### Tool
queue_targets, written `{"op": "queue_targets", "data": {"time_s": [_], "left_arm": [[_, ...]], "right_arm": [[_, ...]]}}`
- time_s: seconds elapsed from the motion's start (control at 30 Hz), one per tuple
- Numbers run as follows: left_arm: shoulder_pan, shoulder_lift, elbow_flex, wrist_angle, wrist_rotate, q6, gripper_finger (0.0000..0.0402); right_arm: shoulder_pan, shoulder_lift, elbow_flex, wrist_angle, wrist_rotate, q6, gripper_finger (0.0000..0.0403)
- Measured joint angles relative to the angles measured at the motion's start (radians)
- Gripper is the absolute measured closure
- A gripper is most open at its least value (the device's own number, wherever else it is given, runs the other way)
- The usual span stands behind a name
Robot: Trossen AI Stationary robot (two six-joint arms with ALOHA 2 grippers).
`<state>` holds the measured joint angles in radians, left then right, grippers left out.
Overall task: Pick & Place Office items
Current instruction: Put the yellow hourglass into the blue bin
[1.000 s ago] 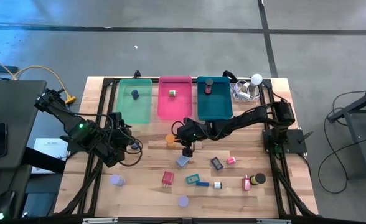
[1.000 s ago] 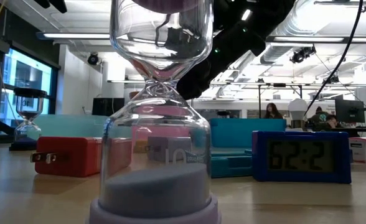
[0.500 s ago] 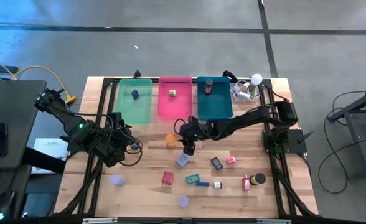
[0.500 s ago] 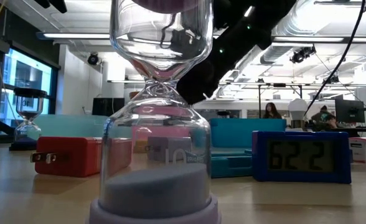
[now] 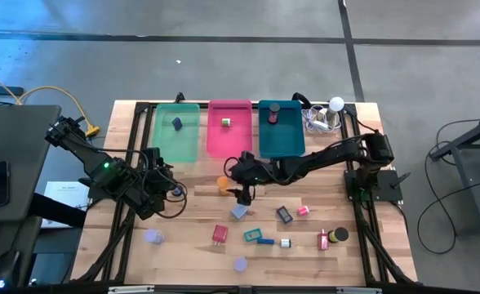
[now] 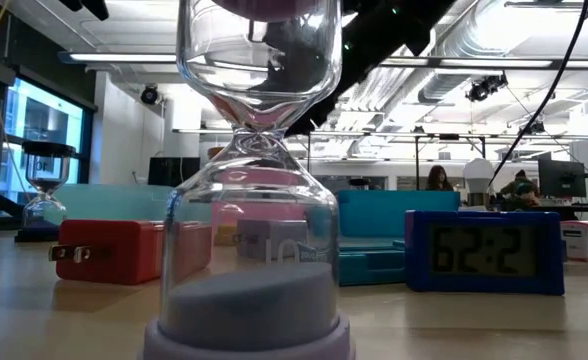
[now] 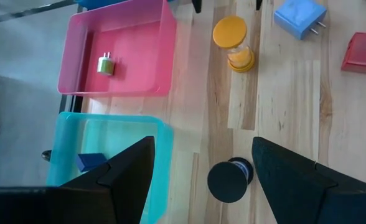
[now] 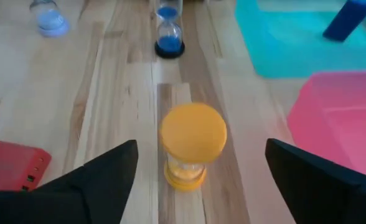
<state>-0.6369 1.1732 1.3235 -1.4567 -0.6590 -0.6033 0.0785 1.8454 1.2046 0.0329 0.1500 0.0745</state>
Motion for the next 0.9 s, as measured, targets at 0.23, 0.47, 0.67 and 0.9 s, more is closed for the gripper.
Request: {"op": "queue_targets", "data": {"time_s": [0.23, 0.47, 0.67, 0.9], "left_arm": [[0.000, 0.000, 0.000, 0.004, 0.000, -0.004, 0.0140], [0.000, 0.000, 0.000, 0.006, 0.000, -0.003, 0.0140], [0.000, 0.000, 0.000, 0.007, -0.003, 0.000, 0.0140], [0.000, 0.001, 0.000, 0.007, -0.006, 0.000, 0.0140]], "right_arm": [[-0.005, 0.010, 0.042, -0.001, 0.007, -0.027, 0.0061], [-0.009, 0.010, 0.048, 0.018, -0.020, -0.032, 0.0063], [-0.009, 0.034, 0.047, 0.052, -0.030, -0.044, 0.0063], [-0.009, 0.079, 0.083, 0.067, -0.023, -0.046, 0.0063]]}}
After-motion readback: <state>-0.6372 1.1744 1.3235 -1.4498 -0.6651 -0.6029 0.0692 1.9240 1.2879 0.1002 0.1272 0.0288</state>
